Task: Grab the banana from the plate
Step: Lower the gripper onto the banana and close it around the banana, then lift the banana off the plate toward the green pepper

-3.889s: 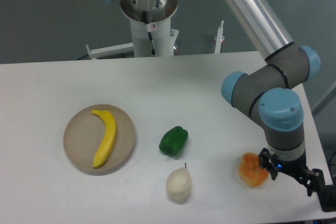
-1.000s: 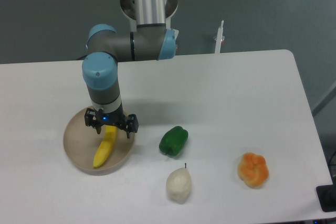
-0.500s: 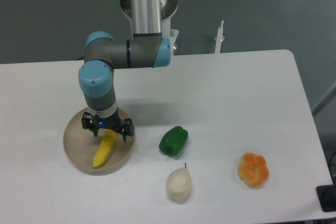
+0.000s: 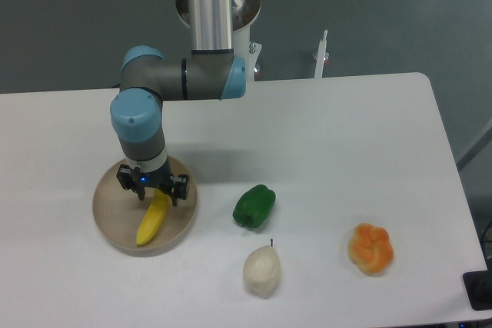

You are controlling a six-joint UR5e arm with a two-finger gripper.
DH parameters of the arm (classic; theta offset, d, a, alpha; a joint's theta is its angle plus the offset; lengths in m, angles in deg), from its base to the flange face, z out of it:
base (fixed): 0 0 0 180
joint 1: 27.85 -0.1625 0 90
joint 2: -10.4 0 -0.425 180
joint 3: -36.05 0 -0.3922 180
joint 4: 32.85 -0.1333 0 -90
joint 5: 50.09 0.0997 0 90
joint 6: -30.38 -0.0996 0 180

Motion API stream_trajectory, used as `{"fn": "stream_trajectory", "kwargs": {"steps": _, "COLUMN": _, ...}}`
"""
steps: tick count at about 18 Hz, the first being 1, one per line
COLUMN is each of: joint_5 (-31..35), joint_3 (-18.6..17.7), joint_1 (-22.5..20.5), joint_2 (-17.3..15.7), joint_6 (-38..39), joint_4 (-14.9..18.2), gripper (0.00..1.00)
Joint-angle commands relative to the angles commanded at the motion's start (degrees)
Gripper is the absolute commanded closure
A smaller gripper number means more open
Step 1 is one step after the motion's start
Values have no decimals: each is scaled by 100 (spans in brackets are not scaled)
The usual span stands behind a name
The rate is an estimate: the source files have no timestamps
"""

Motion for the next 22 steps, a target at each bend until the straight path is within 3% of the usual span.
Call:
{"fn": "stream_trajectory", "kwargs": {"steps": 9, "joint_5": 0, "joint_3": 17, "joint_1": 0, "joint_2": -9, "joint_6": -17, "joint_4": 0, "gripper": 61}}
{"fn": "stream_trajectory", "kwargs": {"steps": 16, "joint_5": 9, "joint_3": 79, "joint_1": -9, "joint_2": -61, "joint_6": -44, "joint_4": 9, "gripper": 65}}
{"fn": "stream_trajectory", "kwargs": {"steps": 22, "joint_5": 17, "joint_3": 228, "joint_1": -201, "joint_2": -483, "joint_6": -298, "joint_4": 97, "gripper": 67}}
